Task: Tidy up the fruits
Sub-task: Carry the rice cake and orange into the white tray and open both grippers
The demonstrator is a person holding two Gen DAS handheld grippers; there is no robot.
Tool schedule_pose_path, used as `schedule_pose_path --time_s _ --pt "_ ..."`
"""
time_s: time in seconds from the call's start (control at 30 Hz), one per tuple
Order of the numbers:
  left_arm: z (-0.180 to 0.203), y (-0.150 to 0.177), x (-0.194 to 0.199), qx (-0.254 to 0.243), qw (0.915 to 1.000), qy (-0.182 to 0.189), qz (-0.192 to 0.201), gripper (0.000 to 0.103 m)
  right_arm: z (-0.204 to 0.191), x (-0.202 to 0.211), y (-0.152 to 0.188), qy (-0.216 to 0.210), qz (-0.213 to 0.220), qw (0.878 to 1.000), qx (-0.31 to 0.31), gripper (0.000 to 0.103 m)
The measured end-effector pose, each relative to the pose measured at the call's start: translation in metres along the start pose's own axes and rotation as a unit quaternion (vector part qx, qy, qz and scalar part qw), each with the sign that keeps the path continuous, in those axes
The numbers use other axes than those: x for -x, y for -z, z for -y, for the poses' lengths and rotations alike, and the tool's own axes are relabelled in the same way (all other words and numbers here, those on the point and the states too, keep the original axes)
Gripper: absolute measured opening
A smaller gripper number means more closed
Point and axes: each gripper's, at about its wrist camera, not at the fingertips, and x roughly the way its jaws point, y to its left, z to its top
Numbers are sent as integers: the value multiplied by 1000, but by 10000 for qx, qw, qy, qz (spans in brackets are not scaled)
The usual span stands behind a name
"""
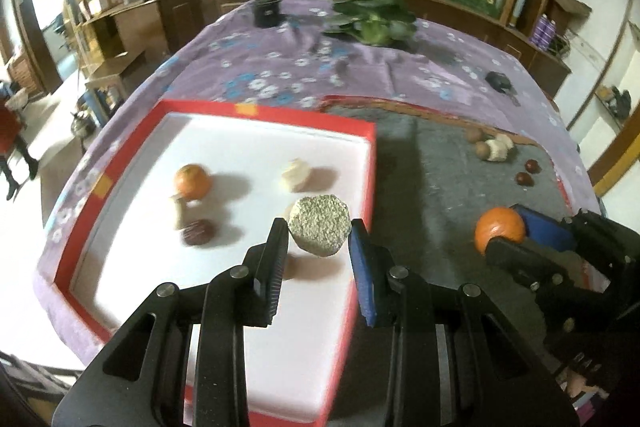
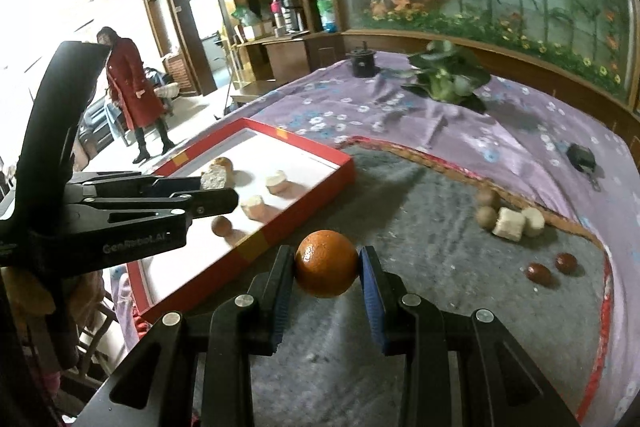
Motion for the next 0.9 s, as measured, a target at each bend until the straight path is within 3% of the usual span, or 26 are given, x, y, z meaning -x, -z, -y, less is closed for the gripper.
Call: schedule_pose_path --time_s 0.43,0.9 --pt "-59 20 -1 459 9985 -248 -172 30 -38 -45 -33 -317 -178 9987 364 32" --pt "-55 23 -27 358 9982 -110 -474 30 -45 -121 -62 -124 -618 9958 661 32"
